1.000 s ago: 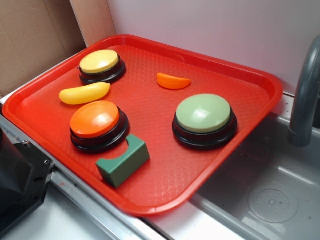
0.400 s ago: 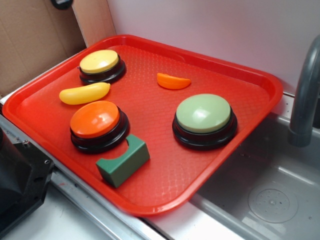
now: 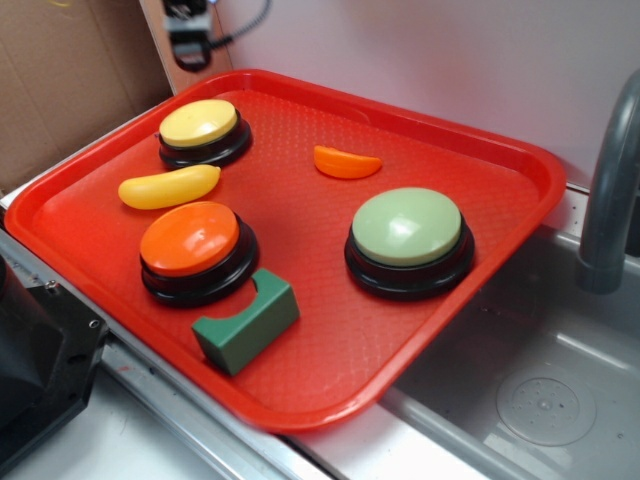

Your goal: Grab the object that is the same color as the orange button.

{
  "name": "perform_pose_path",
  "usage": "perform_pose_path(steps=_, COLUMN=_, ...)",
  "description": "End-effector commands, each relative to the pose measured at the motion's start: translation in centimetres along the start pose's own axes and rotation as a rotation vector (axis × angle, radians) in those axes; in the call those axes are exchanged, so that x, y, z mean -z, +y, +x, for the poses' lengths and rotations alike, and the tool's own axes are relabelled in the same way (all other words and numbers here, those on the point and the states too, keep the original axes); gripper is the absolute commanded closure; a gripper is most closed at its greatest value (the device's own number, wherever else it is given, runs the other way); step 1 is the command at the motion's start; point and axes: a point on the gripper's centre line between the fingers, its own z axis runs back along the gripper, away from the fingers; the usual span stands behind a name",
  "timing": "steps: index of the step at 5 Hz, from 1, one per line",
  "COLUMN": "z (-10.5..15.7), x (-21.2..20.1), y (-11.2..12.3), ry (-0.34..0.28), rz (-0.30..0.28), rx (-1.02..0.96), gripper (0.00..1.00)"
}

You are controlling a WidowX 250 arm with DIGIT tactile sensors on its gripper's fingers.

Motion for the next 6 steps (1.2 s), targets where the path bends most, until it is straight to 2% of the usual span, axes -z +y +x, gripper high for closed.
perform_pose_path(steps=1, z=5.6, x=1.6, y=-0.7, ry=-0.121, rz=-0.003, rx=0.199, gripper=0.00)
perform_pose_path(steps=2, z=7.1, x=5.2, y=-1.5, ry=-0.054, rz=-0.042, rx=0.246, gripper=0.00)
perform_pose_path(steps=3, z=7.3, x=7.4, y=-2.8, ry=-0.061, rz=-0.153, rx=0.307, gripper=0.00)
perform_pose_path(steps=5, z=8.8, x=8.6, y=-4.5, ry=-0.081, rz=-0.174, rx=0.345, gripper=0.00)
perform_pose_path(steps=6, z=9.1, x=8.4, y=-4.2, ry=-0.133, rz=-0.150, rx=0.246, gripper=0.26)
